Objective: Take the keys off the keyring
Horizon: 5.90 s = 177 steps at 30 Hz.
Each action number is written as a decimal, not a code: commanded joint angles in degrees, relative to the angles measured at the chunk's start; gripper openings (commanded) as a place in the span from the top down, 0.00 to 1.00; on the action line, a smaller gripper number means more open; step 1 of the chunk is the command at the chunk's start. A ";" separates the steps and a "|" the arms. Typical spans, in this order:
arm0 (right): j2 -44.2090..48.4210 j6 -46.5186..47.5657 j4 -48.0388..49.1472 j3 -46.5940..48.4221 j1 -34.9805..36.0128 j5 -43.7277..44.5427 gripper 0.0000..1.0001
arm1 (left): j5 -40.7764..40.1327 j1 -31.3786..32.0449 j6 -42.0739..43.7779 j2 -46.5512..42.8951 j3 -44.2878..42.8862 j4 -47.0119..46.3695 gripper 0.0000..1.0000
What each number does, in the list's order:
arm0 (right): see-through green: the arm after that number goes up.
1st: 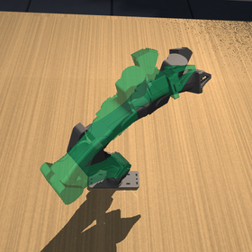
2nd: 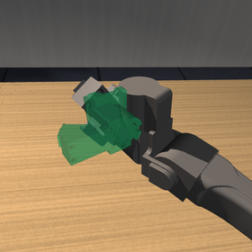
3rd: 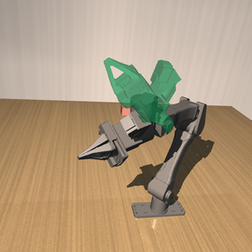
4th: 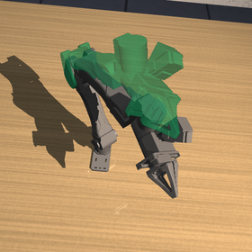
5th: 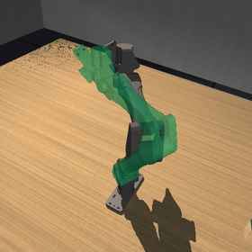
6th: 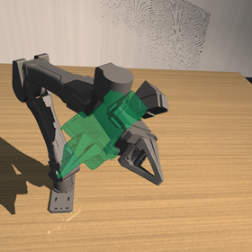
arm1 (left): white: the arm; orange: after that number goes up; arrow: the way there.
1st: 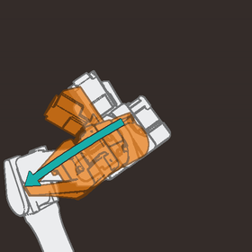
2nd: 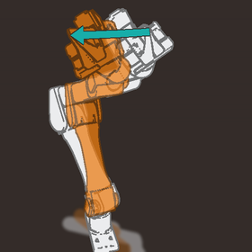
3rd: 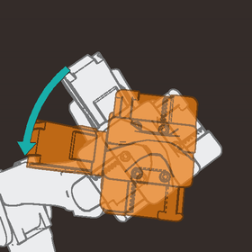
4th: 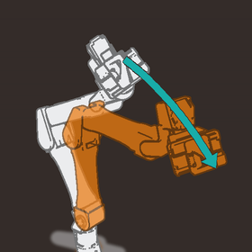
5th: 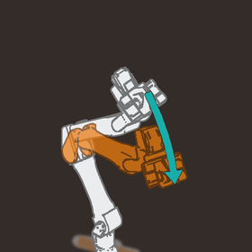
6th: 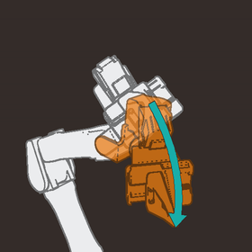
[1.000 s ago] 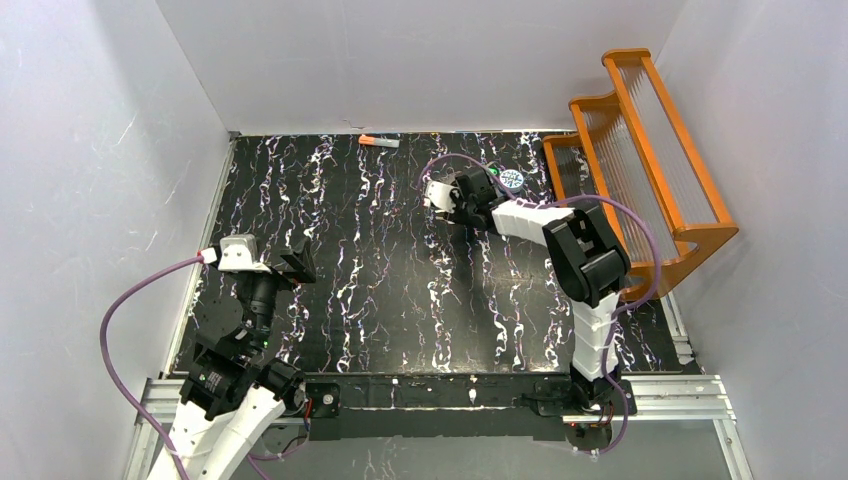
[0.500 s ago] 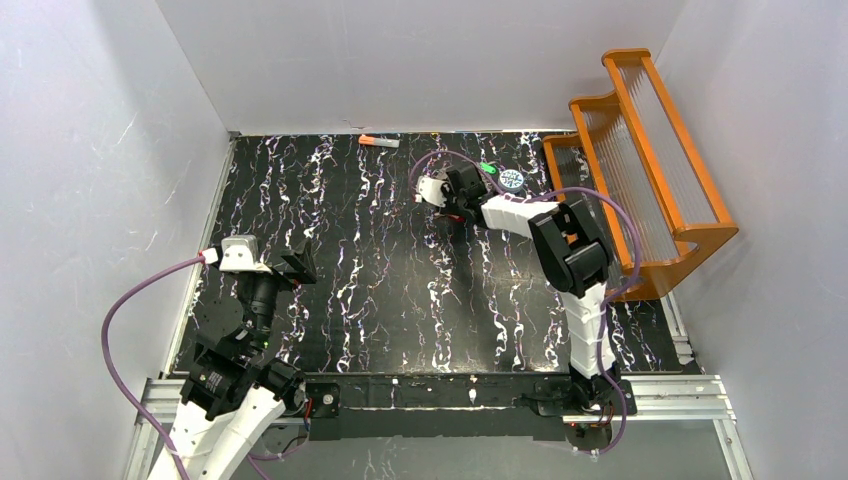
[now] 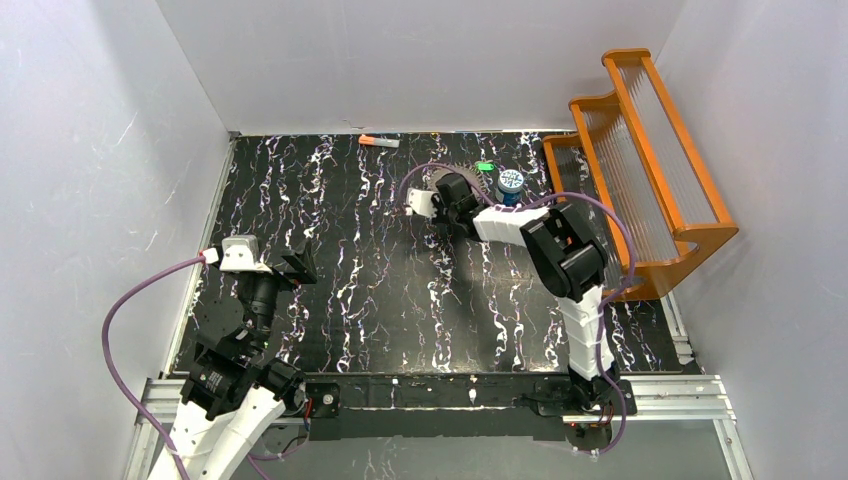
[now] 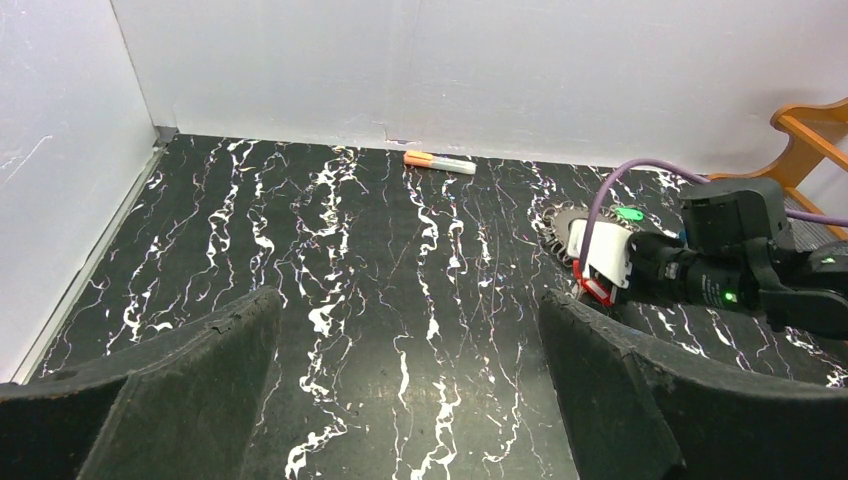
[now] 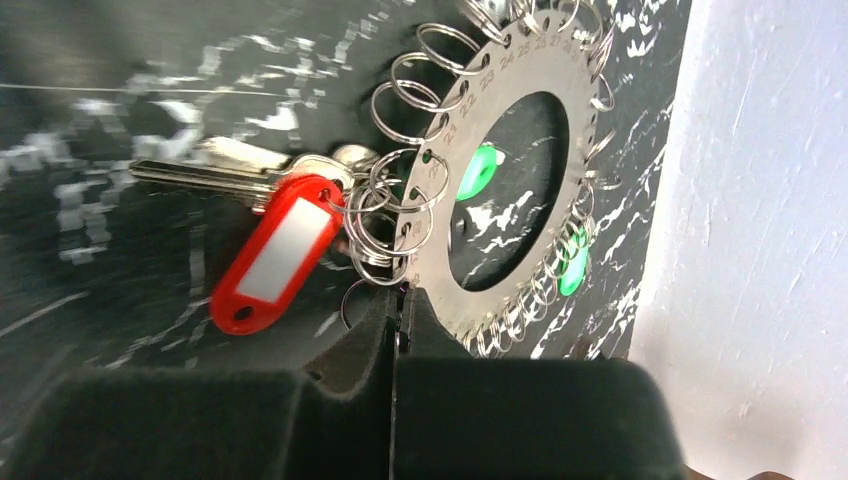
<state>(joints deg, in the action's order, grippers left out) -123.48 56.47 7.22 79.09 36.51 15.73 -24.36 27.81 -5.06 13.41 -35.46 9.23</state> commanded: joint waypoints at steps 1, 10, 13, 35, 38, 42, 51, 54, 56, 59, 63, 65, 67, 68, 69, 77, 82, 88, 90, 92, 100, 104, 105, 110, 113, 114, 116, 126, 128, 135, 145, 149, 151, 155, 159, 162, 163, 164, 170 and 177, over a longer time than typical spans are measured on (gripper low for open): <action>6.21 -2.30 -0.94 -4.70 2.95 -0.98 0.99 | 0.15 -0.61 0.75 0.43 0.29 -1.08 0.02; 16.96 -8.31 -3.09 -16.08 8.39 2.20 0.99 | -0.16 -0.92 0.75 1.10 0.33 -1.09 0.02; 20.48 -11.54 -3.62 -19.58 11.12 4.76 0.99 | -0.23 -0.92 0.84 1.40 0.34 -1.14 0.02; 44.10 -46.01 -11.19 -33.77 25.28 2.57 0.49 | 7.37 -0.92 -0.18 10.66 0.04 -1.60 0.02; 46.88 -53.63 -12.37 -35.06 21.85 -1.24 0.36 | 10.82 -0.92 -0.51 13.82 -0.65 -1.89 0.01; 52.03 -65.34 -12.68 -37.30 13.82 -8.89 0.23 | 15.94 -0.92 -1.64 22.09 -4.33 0.65 0.02; 58.93 -86.23 -8.90 -44.12 -0.77 -21.23 0.15 | 28.05 -0.79 -5.06 47.65 -16.10 6.29 0.04; 59.88 -91.94 -3.84 -48.41 -8.04 -28.10 0.23 | 32.50 -0.05 -5.89 54.92 -19.65 6.18 0.08; 58.41 -95.11 0.68 -50.71 -12.33 -33.40 0.26 | 34.54 0.72 -6.28 60.57 -21.90 5.88 0.10; 55.27 -99.46 5.96 -52.67 -15.19 -38.13 0.29 | 37.93 2.03 -7.09 67.16 -24.15 4.79 0.14; 51.30 -102.83 10.91 -53.94 -17.12 -40.11 0.30 | 40.75 3.79 -7.08 74.72 -26.94 3.69 0.21; 49.26 -103.93 11.64 -53.86 -17.68 -40.00 0.31 | 42.22 4.24 -7.39 77.88 -27.92 2.82 0.23; 47.02 -105.07 13.12 -54.07 -17.94 -39.82 0.31 | 43.95 4.43 -7.71 80.97 -28.73 2.16 0.27; 45.88 -105.69 13.91 -54.20 -18.02 -39.74 0.32 | 45.38 4.44 -7.95 82.53 -29.15 1.77 0.30; 44.69 -105.95 14.72 -54.28 -17.98 -39.71 0.32 | 46.56 4.50 -8.14 83.89 -29.37 1.49 0.33; 35.09 -108.79 21.57 -53.58 -17.99 -41.19 0.36 | 49.65 4.53 -10.01 89.77 -28.12 -1.46 0.40; 30.17 -110.75 26.83 -53.25 -17.82 -42.27 0.37 | 51.37 4.53 -10.76 93.01 -27.91 -2.03 0.49; 26.26 -111.49 29.68 -51.88 -16.78 -42.02 0.41 | 52.75 4.83 -11.33 94.32 -27.55 -2.76 0.56; 25.37 -111.34 30.67 -51.76 -16.51 -41.86 0.44 | 52.79 4.88 -11.37 94.31 -27.42 -2.81 0.56; 24.67 -111.01 31.29 -51.60 -16.51 -41.96 0.51 | 52.96 4.96 -11.50 94.47 -27.38 -2.93 0.57; 28.73 -108.32 31.11 -50.50 -16.49 -43.28 0.87 | 50.91 4.96 -10.30 91.13 -27.35 -2.17 0.55; 34.02 -104.53 30.52 -48.83 -16.50 -46.05 0.98 | 45.67 4.67 -6.90 84.88 -27.41 -0.12 0.52; 35.07 -103.37 29.31 -47.98 -16.54 -46.40 0.99 | 44.49 4.44 -6.14 82.83 -27.11 0.05 0.51; 39.87 -98.50 26.01 -45.93 -16.54 -47.88 0.99 | 39.15 3.04 -3.15 72.40 -24.75 0.37 0.40; 42.28 -94.52 24.65 -44.52 -16.53 -50.19 0.99 | 37.97 2.63 -1.04 66.12 -24.19 0.74 0.33; 43.00 -92.30 22.49 -43.38 -16.56 -51.06 0.99 | 37.75 2.52 -0.22 64.39 -23.90 0.70 0.31; 44.51 -86.98 18.25 -40.97 -16.50 -52.66 0.99 | 37.59 2.10 0.99 61.23 -23.38 0.70 0.29; 49.16 -68.43 3.69 -28.81 -16.47 -59.12 0.99 | 44.34 -1.90 2.65 51.14 -20.91 -2.50 0.21; 48.86 -66.76 2.87 -27.59 -16.55 -61.14 0.99 | 46.52 -2.51 2.35 50.37 -20.55 -3.25 0.21; 47.55 -63.74 2.45 -24.96 -16.53 -67.09 0.99 | 49.89 -3.20 1.91 48.49 -19.07 -5.13 0.20; 48.70 -67.29 7.54 -29.07 -16.40 -71.33 0.99 | 60.90 -3.29 -4.22 55.03 -18.15 -11.27 0.26; 48.51 -68.93 9.22 -29.97 -16.37 -71.55 0.99 | 62.86 -3.27 -5.03 56.77 -18.24 -11.61 0.27; 48.71 -70.91 11.48 -30.82 -16.25 -71.01 0.99 | 63.24 -3.29 -5.21 57.05 -18.24 -11.67 0.28; 49.98 -74.93 15.65 -33.04 -16.13 -70.12 0.99 | 63.33 -3.29 -5.95 58.04 -18.15 -11.78 0.28; 50.98 -76.08 17.19 -34.30 -15.97 -69.88 0.99 | 66.27 -3.29 -8.83 59.27 -17.51 -14.57 0.26; 52.06 -78.91 21.06 -36.52 -16.02 -69.21 0.99 | 67.34 -3.28 -11.01 59.98 -16.72 -16.87 0.26; 52.45 -80.21 23.10 -37.40 -15.97 -69.15 0.99 | 67.27 -3.29 -11.17 60.18 -16.74 -16.88 0.26; 52.84 -81.47 24.83 -38.11 -15.95 -69.10 0.99 | 67.31 -3.29 -11.32 60.30 -16.74 -16.88 0.26; 53.08 -88.34 33.42 -41.03 -16.01 -67.44 0.99 | 69.51 -3.26 -14.66 60.59 -15.49 -20.80 0.26; 54.62 -93.56 40.27 -43.70 -16.10 -64.07 0.99 | 71.52 -3.21 -17.32 61.12 -14.89 -23.29 0.31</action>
<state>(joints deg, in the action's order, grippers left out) -71.66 -32.62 37.76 35.90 20.32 -50.54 43.70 24.86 -19.97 74.61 -51.03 -10.70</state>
